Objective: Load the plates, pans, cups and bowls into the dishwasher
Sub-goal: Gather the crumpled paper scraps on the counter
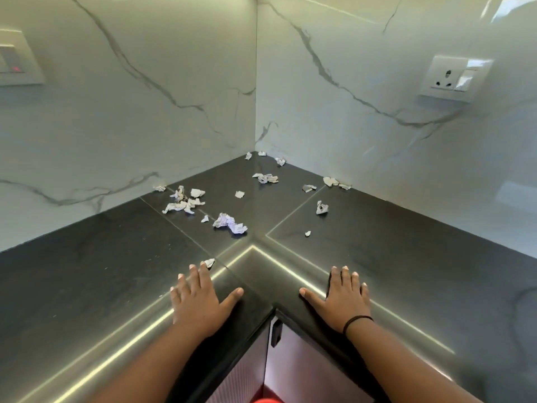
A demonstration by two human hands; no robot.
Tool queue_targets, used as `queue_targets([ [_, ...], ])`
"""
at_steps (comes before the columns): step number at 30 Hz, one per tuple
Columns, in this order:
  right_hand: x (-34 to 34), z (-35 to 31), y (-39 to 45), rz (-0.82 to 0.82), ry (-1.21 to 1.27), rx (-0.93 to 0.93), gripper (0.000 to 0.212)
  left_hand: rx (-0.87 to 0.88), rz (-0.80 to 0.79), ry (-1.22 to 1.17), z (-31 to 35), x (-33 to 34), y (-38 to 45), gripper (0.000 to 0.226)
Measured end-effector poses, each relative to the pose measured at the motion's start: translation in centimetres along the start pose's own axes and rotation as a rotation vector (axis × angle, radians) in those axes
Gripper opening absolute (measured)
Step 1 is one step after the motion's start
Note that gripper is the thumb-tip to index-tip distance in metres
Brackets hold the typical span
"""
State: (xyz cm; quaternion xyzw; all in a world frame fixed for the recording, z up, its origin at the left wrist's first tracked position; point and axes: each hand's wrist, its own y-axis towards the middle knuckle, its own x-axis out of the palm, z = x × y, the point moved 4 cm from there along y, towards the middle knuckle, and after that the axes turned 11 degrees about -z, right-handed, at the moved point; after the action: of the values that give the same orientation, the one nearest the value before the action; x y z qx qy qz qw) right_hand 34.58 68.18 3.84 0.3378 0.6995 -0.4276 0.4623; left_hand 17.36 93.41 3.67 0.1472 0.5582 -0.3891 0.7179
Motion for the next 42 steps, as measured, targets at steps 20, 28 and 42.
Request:
queue_targets([
  [20, -9.4, 0.6, 31.3, 0.224, 0.207, 0.173, 0.124, -0.298, 0.122, -0.072, 4.6, -4.6, 21.9, 0.129],
  [28, -13.7, 1.0, 39.3, 0.239, 0.113, -0.063, 0.113, -0.404, 0.212, -0.224, 3.0, -6.7, 26.0, 0.138],
  [42, -14.4, -4.6, 41.5, 0.255, 0.182, -0.725, 0.096, -0.339, 0.417, -0.196, -2.9, -11.5, 32.8, 0.119],
])
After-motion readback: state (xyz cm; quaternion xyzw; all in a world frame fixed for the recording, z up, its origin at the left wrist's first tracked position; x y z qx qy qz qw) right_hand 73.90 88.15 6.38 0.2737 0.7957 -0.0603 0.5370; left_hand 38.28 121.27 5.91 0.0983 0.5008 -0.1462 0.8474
